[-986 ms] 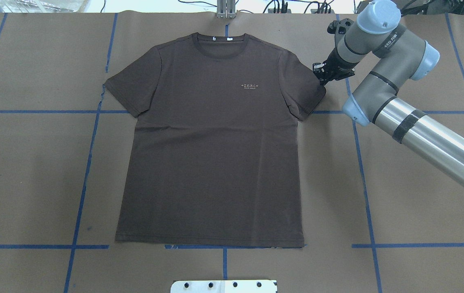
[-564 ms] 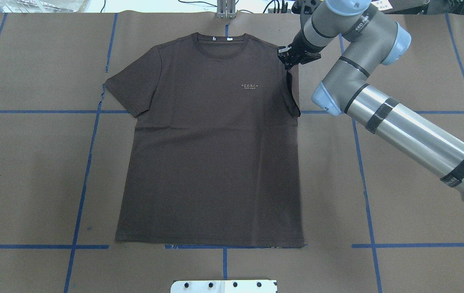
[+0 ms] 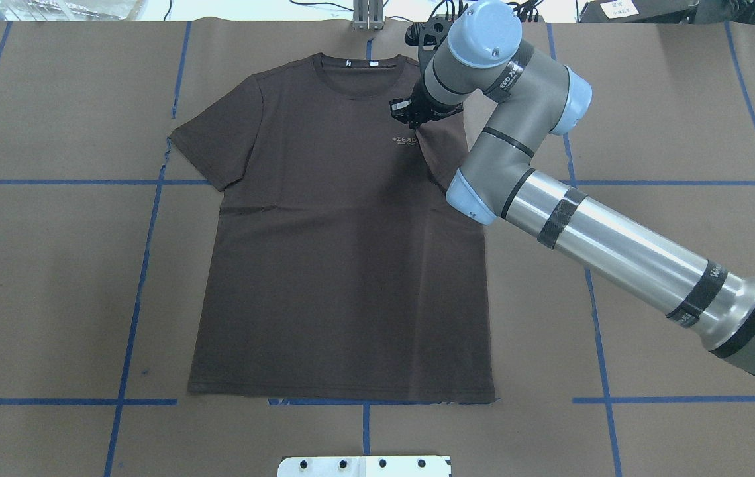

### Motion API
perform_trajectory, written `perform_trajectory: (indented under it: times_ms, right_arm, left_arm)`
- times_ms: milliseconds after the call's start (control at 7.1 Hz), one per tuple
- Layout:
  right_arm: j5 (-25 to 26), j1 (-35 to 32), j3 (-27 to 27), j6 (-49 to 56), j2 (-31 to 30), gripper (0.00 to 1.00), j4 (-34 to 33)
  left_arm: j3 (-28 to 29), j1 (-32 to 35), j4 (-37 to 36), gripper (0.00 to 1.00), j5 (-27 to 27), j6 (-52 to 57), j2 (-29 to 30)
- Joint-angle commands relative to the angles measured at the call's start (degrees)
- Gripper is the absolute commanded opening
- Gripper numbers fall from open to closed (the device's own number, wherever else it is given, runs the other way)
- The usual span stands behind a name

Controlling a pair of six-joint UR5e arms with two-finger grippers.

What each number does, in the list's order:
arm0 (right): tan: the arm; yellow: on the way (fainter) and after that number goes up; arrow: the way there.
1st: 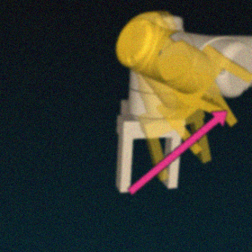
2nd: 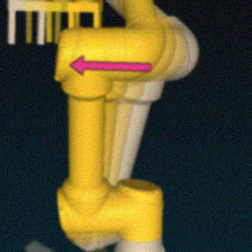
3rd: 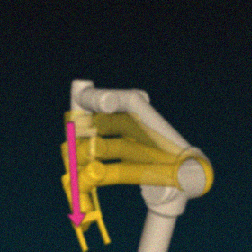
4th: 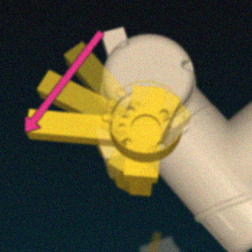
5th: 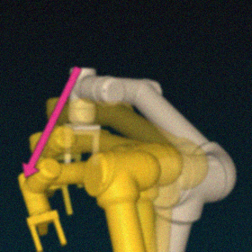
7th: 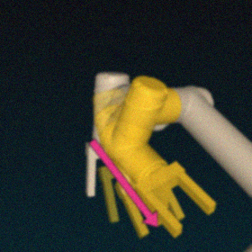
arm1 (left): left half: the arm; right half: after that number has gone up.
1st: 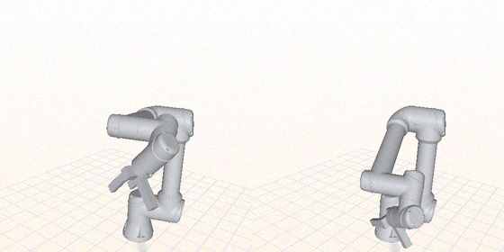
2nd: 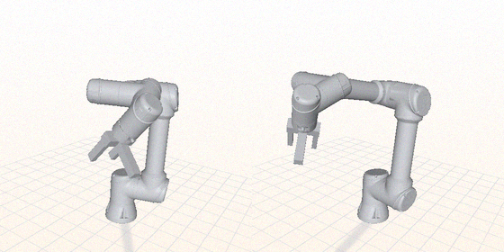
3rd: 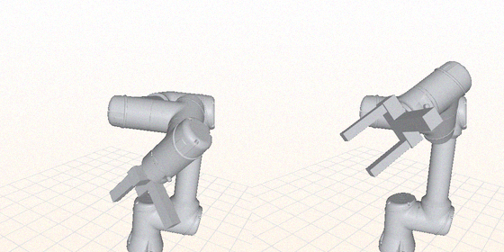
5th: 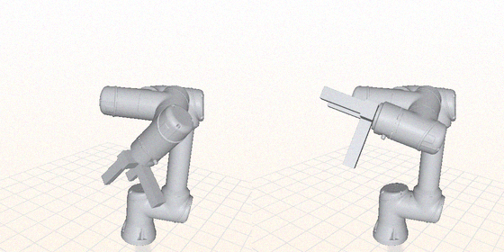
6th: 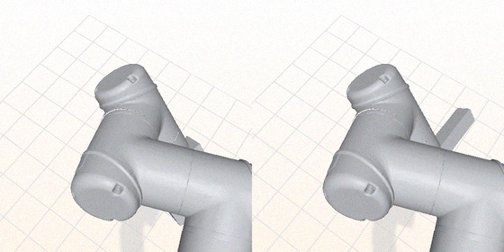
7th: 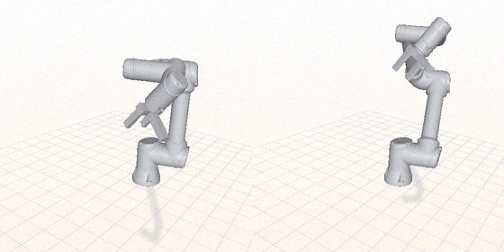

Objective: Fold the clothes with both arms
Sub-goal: 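Grasp the sleeve with the right gripper and fold it onto the shirt body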

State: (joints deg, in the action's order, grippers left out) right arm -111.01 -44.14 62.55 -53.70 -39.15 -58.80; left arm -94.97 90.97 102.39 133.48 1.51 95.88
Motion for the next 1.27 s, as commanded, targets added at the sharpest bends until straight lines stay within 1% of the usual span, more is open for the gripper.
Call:
perform_trajectory:
  times_ms: [0,141,282,423,564,705,845,986,1127]
  right_arm:
    - [0.35,0.2,-0.06,-0.44,0.13,1.0,0.0]
    - [0.27,0.11,-0.06,-1.49,0.39,1.0,-0.08]
    - [-0.26,0.11,-0.06,-4.02,0.56,1.0,-0.61]
    - [-2.09,-0.41,0.38,-5.0,0.48,1.0,-2.53]
    - [-6.8,-2.5,2.64,-5.01,0.04,1.0,-8.29]
    - [-10.85,-4.79,7.89,-4.49,-1.88,1.0,-16.52]
    - [-13.59,-7.68,15.86,-3.18,-7.99,1.0,-20.61]
    - [-16.66,-10.58,21.42,1.09,-14.14,1.0,-20.91]
    - [-20.79,-14.18,22.86,4.88,-17.51,1.0,-20.91]
  left_arm:
    - [0.05,0.0,0.0,1.0,0.03,0.07,0.1]
    - [-0.12,-0.09,0.09,1.0,0.03,-0.01,0.27]
    - [0.4,-0.44,0.17,1.0,-0.06,-0.45,2.01]
    - [0.4,-4.62,3.22,1.0,-0.14,-10.55,3.95]
    - [0.49,-10.75,11.17,1.0,-0.49,-25.18,4.84]
    - [0.49,-16.03,16.21,1.0,-2.32,-36.29,5.98]
    - [-0.12,-21.65,18.35,1.0,-8.52,-44.4,6.42]
    - [0.92,-27.63,20.54,1.0,-13.89,-52.14,8.25]
    - [3.36,-32.73,22.31,1.0,-20.21,-56.92,11.23]
